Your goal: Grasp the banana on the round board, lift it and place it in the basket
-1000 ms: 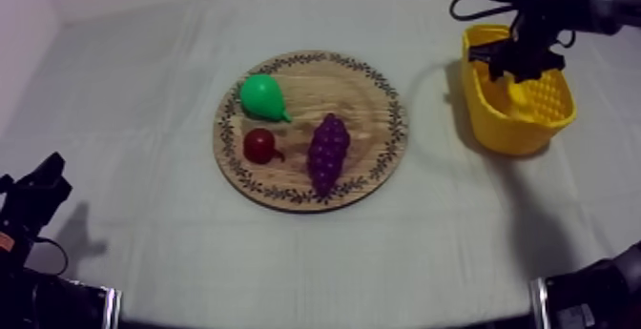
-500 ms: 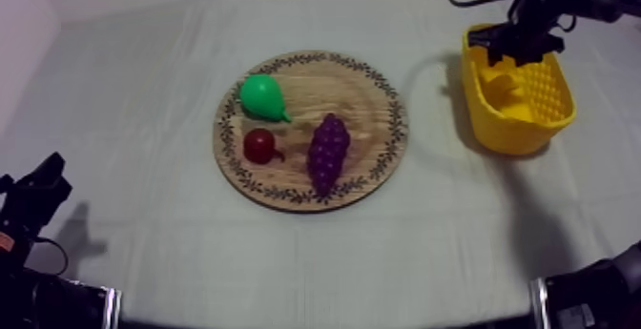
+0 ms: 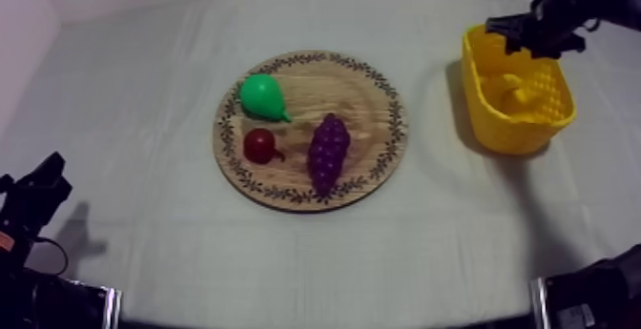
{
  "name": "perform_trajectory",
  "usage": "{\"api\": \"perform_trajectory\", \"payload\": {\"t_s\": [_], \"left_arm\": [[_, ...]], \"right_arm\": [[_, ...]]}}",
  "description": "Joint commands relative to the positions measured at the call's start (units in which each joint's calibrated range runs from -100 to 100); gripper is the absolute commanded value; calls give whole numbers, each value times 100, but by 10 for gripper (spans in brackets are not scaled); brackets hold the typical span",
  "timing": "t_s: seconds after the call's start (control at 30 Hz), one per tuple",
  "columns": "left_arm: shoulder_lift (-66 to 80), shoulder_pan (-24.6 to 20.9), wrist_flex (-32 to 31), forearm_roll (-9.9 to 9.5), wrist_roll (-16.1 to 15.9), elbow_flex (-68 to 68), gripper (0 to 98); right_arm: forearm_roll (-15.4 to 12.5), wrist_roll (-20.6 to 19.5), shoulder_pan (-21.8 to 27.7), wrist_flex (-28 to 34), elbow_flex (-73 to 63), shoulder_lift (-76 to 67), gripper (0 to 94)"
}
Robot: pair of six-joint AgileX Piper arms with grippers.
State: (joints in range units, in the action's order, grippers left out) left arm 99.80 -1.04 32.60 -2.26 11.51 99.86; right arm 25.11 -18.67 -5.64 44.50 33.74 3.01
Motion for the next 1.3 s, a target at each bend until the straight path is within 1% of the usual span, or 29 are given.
{"api": "perform_trajectory", "payload": {"t_s": [0.0,0.07,0.13,0.2,0.27,0.37,0.43,0.47,0.57,0.73,1.0,1.1,1.27], "left_arm": [[3,-1,-2,-1,-1,3,1],[3,-1,-2,-1,-1,3,1],[3,-1,-2,-1,-1,3,1],[3,-1,-2,-1,-1,3,1],[3,-1,-2,-1,-1,3,1],[3,-1,-2,-1,0,3,1],[3,-1,-2,-1,-2,3,1],[3,-1,-2,-1,-2,3,1],[3,-1,-2,-1,-1,3,1],[3,-1,-2,-1,-1,3,1],[3,-1,-2,-1,-1,3,1],[3,-1,-2,-1,-1,3,1],[3,-1,-2,-1,-1,3,1]], "right_arm": [[19,-44,123,-495,591,-979,264],[-8,-45,288,-1032,1238,-1704,220],[-126,31,451,-1551,1981,-2500,175],[-356,218,569,-1952,2764,-3331,127],[-661,473,618,-2199,3532,-4162,83],[-1246,1019,609,-2295,4560,-5357,51],[-1694,1467,572,-2192,5086,-6055,44],[-1861,1638,545,-2093,5291,-6364,42],[-2136,1939,457,-1730,5731,-7153,39],[-2361,2200,417,-1225,6188,-8120,34],[-2564,2439,524,-541,6519,-9103,24],[-2594,2395,548,-308,6493,-9350,12],[-2612,2188,616,-76,6446,-9707,5]]}}
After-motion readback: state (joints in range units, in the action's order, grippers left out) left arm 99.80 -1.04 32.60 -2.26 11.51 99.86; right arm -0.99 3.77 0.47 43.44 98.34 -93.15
